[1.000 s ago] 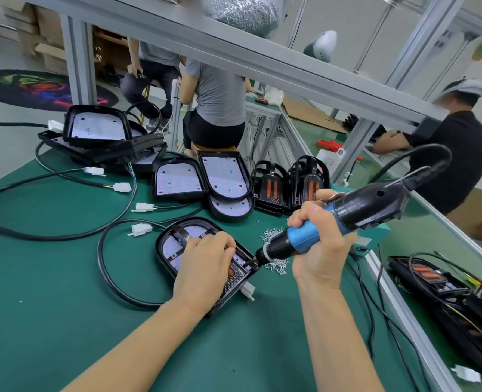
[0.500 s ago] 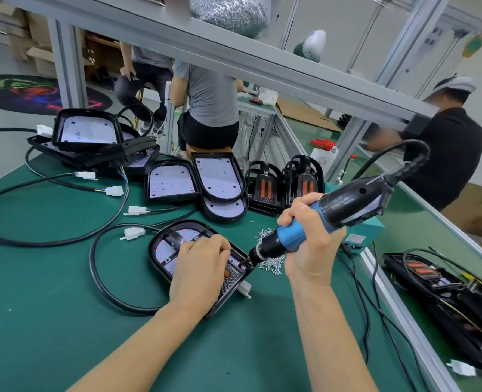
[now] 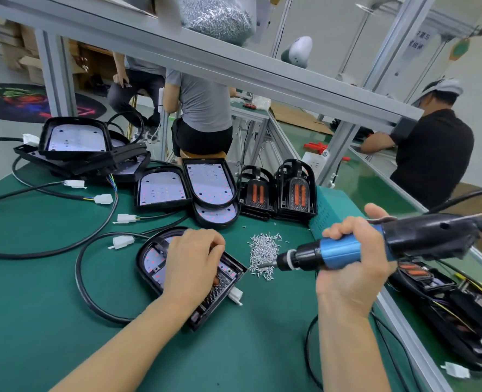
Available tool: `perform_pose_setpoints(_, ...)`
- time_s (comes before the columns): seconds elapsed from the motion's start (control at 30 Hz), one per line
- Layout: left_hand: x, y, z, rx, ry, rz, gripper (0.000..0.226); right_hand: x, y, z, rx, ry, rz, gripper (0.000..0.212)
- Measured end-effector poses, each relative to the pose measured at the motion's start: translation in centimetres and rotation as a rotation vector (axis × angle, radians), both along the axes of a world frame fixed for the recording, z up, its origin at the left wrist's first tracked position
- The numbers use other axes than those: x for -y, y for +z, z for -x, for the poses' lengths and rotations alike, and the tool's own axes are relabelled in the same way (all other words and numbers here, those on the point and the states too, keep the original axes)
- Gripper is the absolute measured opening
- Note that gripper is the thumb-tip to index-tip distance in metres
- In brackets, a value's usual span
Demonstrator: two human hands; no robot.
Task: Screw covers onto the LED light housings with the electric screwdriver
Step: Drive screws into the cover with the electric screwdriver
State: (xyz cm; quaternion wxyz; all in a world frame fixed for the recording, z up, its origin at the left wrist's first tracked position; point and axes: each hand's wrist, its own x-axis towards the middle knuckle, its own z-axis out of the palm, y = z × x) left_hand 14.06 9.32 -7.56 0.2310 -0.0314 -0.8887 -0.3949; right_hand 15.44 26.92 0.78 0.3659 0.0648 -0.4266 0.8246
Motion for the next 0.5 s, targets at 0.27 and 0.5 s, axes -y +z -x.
perform_pose_setpoints(0.27, -4.0, 2.4, 4.8, 0.288, -0.291, 0.507, 0.016, -1.4, -0.8, -0.8, 0.048, -0.045, 0.032, 0.024)
perform_pose_setpoints(0.5, -6.3, 3.0, 6.3, 0.494, -0.388, 0.702, 0.019, -2.2, -1.3, -0.7, 0.053, -0.064, 0.034, 0.022)
